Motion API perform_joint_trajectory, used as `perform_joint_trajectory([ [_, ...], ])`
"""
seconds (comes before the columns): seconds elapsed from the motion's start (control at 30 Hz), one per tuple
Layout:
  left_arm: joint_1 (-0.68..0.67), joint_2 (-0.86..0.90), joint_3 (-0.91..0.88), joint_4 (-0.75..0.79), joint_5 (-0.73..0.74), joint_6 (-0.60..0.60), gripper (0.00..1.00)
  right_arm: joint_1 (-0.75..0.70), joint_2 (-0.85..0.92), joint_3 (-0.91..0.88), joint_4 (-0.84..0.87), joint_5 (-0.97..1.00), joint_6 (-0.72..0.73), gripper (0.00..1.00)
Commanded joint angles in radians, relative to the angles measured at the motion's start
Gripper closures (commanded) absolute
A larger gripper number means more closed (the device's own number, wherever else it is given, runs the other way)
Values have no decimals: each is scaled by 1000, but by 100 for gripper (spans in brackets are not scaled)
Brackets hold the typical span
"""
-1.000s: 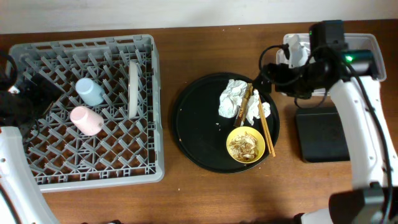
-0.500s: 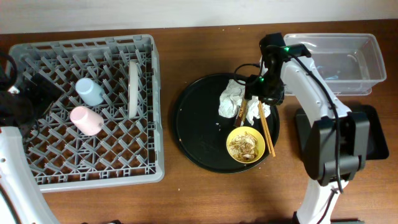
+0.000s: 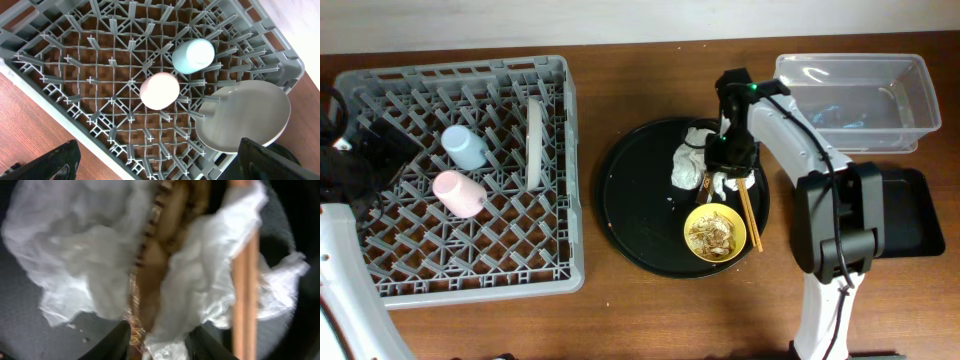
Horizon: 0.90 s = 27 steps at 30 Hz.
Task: Sort waste into correct bins and load items into the dishwasher rack
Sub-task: 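Grasp a crumpled white tissue with the right gripper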
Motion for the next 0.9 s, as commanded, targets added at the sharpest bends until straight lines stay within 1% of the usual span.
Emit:
perform_joint_trajectory([
  [0.0, 2, 0, 4, 2, -7, -9, 1, 20, 4, -36, 17, 15, 9, 69],
  [0.1, 2, 0, 4, 2, -7, -9, 1, 20, 2, -33, 12, 11, 9, 96],
  [0.3, 2, 0, 5, 2, -7, -9, 1, 22, -8, 11, -55, -27, 8, 96],
  [0.43, 2, 0, 4, 2, -7, -9, 1, 45, -50, 61, -101, -69, -3, 96],
  [0.63, 2, 0, 4, 2, -7, -9, 1, 77, -128, 113, -111, -79, -3, 96],
  [0.87, 2, 0, 4, 2, -7, -9, 1, 76, -137, 134, -108, -84, -3, 96],
])
